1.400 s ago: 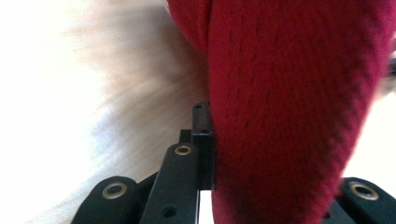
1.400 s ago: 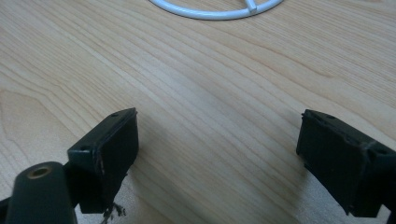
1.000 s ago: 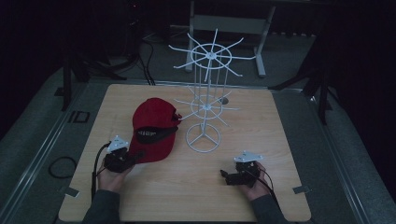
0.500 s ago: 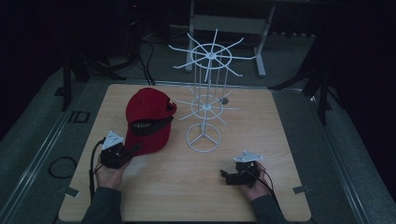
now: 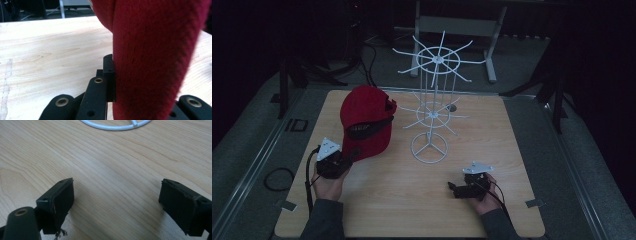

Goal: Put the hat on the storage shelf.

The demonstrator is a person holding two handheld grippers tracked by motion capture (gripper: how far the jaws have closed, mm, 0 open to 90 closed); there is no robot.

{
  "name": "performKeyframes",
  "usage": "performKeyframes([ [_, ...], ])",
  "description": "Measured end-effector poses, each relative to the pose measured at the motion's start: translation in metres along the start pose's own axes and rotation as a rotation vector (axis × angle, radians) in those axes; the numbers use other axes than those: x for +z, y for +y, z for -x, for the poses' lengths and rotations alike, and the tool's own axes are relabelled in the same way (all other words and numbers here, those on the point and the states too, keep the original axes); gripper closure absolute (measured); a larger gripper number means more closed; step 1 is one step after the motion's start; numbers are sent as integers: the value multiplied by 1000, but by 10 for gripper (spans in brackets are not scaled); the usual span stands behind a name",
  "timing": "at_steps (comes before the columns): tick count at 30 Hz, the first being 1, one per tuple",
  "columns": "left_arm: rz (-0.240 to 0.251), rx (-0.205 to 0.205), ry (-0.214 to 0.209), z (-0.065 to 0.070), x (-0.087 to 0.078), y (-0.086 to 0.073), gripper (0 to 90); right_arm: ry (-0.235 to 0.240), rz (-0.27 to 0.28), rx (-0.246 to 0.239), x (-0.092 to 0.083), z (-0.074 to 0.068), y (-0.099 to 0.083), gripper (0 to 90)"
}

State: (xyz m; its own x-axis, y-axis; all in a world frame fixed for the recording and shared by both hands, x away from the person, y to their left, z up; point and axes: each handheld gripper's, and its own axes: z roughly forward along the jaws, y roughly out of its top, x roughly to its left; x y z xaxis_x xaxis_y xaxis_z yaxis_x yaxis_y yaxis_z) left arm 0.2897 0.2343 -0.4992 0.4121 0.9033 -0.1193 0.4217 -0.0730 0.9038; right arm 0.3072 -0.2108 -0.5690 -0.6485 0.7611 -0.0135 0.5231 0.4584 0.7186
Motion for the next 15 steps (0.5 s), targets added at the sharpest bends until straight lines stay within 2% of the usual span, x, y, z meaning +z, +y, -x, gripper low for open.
performKeyframes([
  [15,68,17,8,4,-10,13,851,1,0,1,0,0,0,128],
])
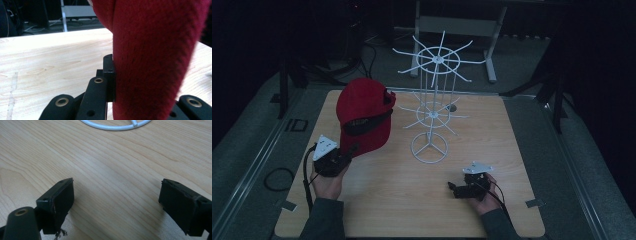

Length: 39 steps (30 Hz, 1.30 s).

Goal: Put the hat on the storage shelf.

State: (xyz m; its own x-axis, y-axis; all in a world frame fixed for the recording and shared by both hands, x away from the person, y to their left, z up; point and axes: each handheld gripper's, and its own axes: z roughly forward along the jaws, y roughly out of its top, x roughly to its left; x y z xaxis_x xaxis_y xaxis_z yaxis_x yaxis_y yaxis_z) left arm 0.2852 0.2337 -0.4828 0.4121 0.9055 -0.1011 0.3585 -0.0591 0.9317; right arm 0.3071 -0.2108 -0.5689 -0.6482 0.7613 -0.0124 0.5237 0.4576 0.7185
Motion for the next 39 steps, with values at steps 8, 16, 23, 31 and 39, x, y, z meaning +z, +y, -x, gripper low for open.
performKeyframes([
  [8,33,5,10,2,-5,9,851,0,0,0,0,0,0,127],
  [16,65,1,18,0,-9,15,850,-2,2,-4,0,0,0,127],
  [23,105,-14,24,1,-11,19,850,-2,2,-3,0,0,0,128],
  [31,135,-12,29,3,-15,24,850,-1,2,-1,0,0,0,128],
  [39,152,-11,38,2,-18,29,850,-1,1,-2,0,0,0,127],
])
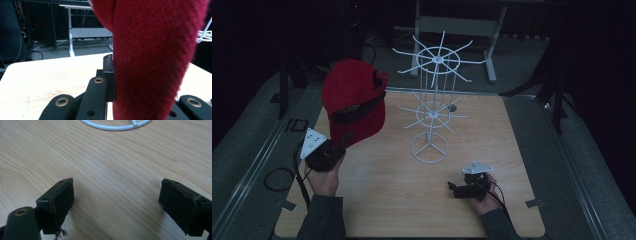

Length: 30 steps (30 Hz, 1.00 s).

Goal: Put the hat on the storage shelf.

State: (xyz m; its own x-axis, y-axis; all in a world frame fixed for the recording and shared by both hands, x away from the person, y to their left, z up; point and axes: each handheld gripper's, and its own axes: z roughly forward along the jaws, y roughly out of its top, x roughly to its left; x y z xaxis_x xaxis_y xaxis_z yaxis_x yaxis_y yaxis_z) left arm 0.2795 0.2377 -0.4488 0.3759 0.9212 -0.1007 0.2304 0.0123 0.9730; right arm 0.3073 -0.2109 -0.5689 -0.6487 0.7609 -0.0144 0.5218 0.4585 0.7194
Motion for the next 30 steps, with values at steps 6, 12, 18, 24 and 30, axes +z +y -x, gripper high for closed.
performKeyframes([
  [6,16,3,1,2,1,4,850,0,-1,1,0,0,0,128],
  [12,47,1,-2,5,1,10,850,0,0,0,0,0,0,128],
  [18,73,-9,-5,6,1,16,850,-1,0,0,0,0,0,127],
  [24,89,-28,0,9,4,18,849,0,1,1,0,0,0,128],
  [30,105,-37,1,11,6,20,849,0,1,1,0,0,0,128],
])
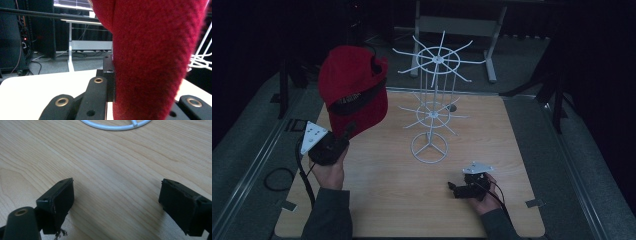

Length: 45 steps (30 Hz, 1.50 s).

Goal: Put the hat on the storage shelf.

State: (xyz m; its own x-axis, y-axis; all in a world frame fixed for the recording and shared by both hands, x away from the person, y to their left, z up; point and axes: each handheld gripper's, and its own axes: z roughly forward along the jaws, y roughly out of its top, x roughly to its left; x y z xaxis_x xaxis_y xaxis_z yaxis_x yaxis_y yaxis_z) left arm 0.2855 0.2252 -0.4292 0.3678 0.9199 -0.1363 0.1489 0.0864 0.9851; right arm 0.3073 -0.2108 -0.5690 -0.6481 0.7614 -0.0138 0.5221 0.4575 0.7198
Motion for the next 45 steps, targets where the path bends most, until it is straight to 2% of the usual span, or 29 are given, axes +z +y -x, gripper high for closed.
performKeyframes([
  [12,23,-9,-19,1,3,6,849,0,-1,0,0,0,0,127],
  [45,71,-7,-26,5,5,26,849,0,-2,0,0,0,0,127],
])
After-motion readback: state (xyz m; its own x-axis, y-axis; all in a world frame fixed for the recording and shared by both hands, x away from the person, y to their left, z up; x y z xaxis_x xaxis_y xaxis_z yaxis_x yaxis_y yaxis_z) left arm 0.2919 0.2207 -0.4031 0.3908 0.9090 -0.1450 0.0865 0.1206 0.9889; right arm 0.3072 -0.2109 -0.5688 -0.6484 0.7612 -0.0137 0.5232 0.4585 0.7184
